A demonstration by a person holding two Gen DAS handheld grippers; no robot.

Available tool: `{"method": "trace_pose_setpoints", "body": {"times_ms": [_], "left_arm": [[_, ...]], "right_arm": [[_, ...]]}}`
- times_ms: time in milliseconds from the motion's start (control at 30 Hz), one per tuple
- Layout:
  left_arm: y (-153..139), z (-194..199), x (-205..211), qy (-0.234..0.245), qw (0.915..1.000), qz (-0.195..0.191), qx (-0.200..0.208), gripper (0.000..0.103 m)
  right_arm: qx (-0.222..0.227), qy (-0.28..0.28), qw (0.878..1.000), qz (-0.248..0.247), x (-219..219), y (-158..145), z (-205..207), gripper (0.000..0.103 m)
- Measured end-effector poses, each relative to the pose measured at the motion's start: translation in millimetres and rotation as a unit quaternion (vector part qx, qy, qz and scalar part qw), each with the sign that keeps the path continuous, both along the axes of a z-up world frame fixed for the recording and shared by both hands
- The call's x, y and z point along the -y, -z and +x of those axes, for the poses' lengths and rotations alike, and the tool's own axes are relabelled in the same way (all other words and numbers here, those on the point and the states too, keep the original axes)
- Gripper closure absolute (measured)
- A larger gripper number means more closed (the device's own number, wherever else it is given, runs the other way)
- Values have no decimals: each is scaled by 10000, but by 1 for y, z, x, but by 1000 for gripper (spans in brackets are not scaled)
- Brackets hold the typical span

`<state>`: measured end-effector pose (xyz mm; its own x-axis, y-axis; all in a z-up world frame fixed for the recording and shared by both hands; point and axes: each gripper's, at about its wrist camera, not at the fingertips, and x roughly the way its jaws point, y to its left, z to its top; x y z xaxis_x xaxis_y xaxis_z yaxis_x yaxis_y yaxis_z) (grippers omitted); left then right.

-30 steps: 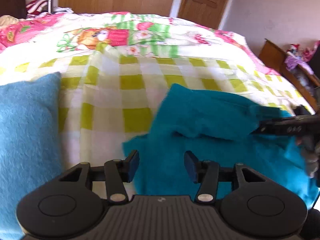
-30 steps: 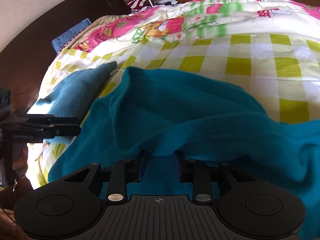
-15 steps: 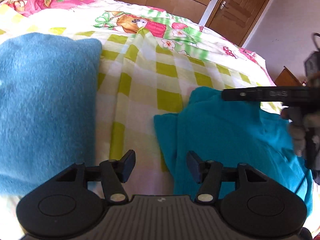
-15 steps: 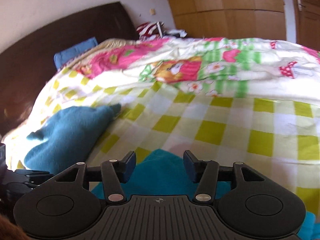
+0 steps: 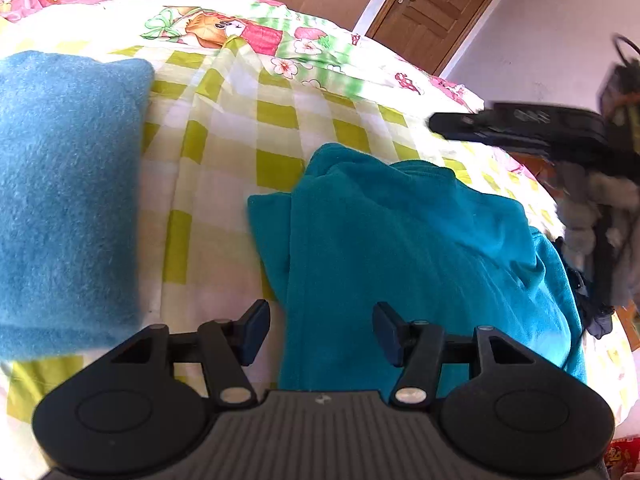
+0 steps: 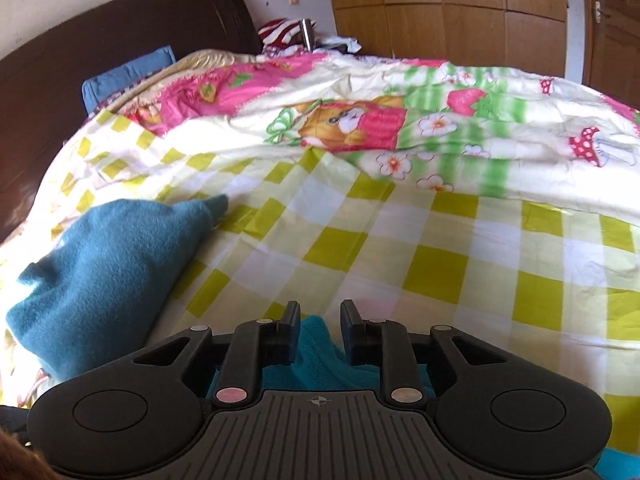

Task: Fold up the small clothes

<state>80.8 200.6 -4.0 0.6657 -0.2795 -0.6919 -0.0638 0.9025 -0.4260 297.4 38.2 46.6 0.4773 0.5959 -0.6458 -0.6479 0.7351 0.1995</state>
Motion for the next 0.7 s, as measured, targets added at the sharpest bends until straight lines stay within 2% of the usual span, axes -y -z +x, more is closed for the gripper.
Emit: {"method": "trace_pose_setpoints", "body": {"times_ms": [33, 133, 267, 333, 433, 600, 667, 700], "left_arm": [[1, 4, 4, 101, 9999, 5, 1, 35], [4, 11, 18, 153, 9995, 284, -64, 35], [4, 8, 21, 32, 9993, 324, -191, 36], [6, 5, 20, -17, 9992, 263, -297, 36], [9, 4, 23, -91, 9985, 373, -387, 34], [12, 10, 29, 11, 9967, 620, -527, 32], [10, 9, 28, -9, 9971, 512, -557, 41], [8, 8, 26, -35, 9976, 403, -566, 53]], "right_arm": [[22, 183, 9998, 40, 22, -6, -7, 69], [-28, 950, 9955, 4, 106, -12, -37, 66], [-174, 2257, 9730, -456, 220, 4, -90, 65], [-435, 2670, 9610, -580, 256, 18, -108, 63], [-803, 2843, 9533, -632, 279, 44, -120, 63], [-992, 2750, 9552, -469, 281, 71, -118, 65], [-1082, 2782, 9541, -261, 287, 69, -118, 80], [-1170, 2792, 9530, -142, 291, 67, -121, 95]]}}
